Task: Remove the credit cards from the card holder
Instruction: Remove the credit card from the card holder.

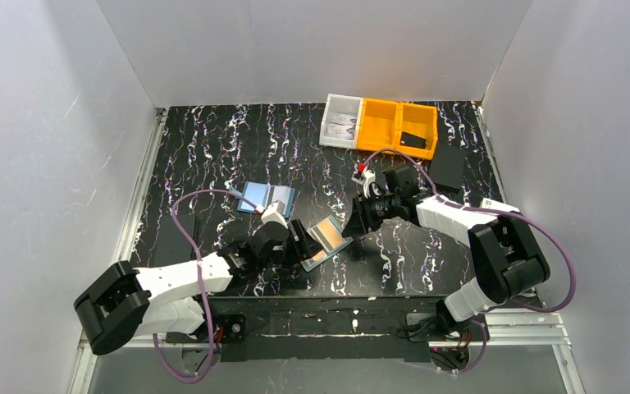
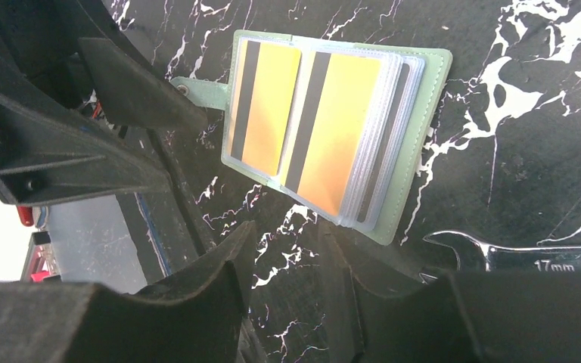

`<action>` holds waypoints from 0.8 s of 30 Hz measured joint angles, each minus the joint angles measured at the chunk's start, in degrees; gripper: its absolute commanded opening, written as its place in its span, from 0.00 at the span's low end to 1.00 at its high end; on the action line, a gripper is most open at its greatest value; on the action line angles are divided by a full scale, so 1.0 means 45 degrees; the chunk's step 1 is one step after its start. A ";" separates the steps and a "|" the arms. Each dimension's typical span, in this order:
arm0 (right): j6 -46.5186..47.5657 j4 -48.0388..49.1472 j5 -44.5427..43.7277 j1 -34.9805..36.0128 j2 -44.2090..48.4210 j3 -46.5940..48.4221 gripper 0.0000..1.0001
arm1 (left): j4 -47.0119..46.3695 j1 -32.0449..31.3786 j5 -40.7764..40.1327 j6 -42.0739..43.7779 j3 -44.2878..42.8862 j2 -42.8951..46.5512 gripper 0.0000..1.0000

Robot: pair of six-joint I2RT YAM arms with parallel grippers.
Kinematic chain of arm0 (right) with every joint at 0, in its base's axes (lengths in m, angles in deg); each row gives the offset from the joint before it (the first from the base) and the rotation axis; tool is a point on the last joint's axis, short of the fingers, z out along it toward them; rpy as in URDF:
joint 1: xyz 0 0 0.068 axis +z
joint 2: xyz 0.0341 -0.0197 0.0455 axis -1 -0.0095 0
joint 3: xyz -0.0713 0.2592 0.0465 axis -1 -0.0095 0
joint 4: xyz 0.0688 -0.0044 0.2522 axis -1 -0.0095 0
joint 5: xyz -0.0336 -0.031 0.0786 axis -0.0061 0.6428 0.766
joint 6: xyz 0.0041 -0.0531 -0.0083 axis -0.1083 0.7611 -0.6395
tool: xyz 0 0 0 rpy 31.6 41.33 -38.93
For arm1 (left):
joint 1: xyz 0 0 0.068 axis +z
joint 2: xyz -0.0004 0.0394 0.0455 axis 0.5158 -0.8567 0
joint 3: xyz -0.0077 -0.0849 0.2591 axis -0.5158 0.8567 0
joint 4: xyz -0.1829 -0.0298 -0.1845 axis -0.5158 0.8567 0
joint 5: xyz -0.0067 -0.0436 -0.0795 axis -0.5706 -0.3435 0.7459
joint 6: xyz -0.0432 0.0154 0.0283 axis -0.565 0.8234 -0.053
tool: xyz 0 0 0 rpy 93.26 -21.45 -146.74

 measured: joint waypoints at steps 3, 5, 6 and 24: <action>-0.0033 0.0005 0.0005 0.0035 -0.0058 0.0000 0.45 | 0.0015 0.0266 0.0075 -0.0051 0.0539 0.0536 0.59; -0.0033 0.0005 0.0005 0.0090 -0.0068 0.0000 0.45 | 0.0075 0.0413 0.0127 -0.0147 0.0898 0.0809 0.59; -0.0028 0.0015 0.0005 0.0149 -0.0068 0.0000 0.45 | 0.0118 0.0465 0.0146 -0.0176 0.0999 0.0886 0.59; 0.1222 -0.1171 -0.0048 0.2043 -0.2380 0.2600 0.44 | 0.0155 0.0872 0.0815 -0.0257 0.0873 0.0130 0.52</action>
